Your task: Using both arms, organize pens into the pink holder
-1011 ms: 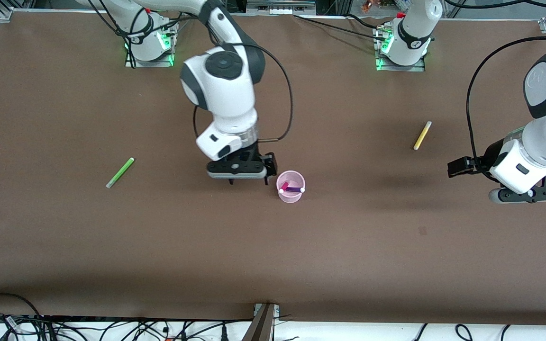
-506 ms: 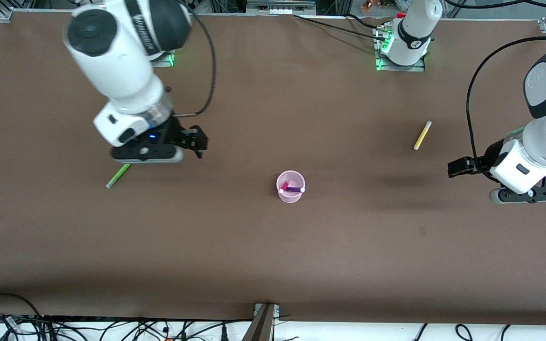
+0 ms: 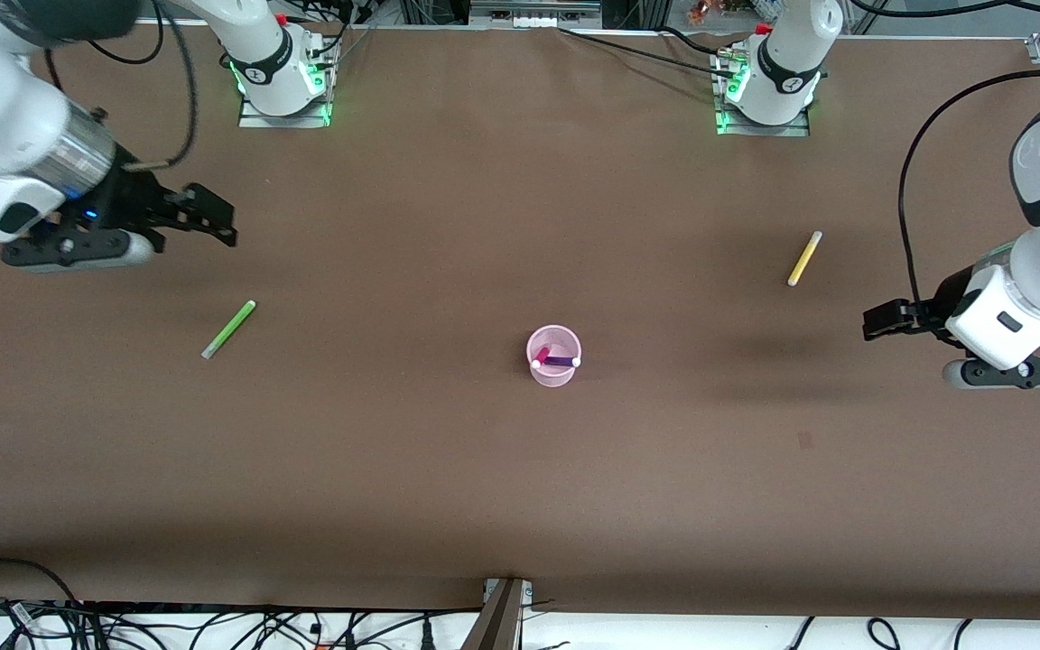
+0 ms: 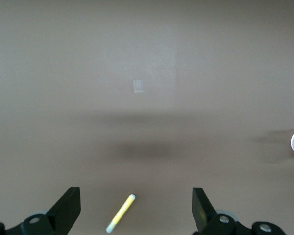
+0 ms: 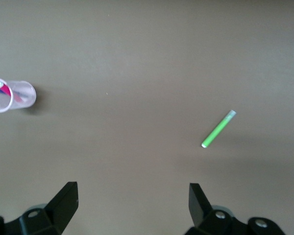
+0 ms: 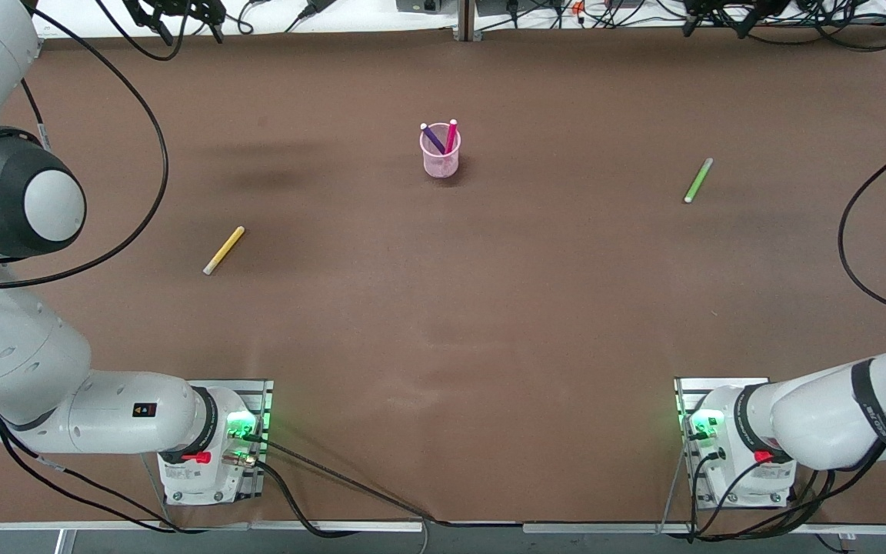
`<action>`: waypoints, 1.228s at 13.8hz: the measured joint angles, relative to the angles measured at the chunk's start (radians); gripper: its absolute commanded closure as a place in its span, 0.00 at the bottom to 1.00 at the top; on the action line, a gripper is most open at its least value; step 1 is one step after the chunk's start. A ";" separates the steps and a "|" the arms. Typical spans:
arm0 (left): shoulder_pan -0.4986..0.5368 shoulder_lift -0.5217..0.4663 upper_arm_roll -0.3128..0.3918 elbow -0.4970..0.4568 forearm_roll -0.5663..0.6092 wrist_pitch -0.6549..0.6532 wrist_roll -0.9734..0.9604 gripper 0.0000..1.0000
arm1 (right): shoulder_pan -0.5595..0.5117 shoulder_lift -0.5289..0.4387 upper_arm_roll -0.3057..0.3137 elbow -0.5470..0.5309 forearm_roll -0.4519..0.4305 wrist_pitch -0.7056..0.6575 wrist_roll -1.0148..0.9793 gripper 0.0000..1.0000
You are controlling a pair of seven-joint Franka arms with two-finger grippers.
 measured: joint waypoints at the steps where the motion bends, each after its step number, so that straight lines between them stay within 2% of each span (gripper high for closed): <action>1: 0.009 -0.010 0.000 0.001 0.000 0.001 0.018 0.00 | -0.037 -0.018 0.019 -0.016 -0.002 -0.008 -0.044 0.00; 6: 0.020 -0.047 -0.003 0.001 0.000 -0.001 0.042 0.00 | -0.066 -0.043 0.001 -0.032 -0.078 -0.049 -0.133 0.00; 17: 0.009 -0.098 -0.030 0.002 0.000 -0.001 0.006 0.00 | -0.067 -0.045 -0.005 0.008 -0.099 -0.051 -0.135 0.00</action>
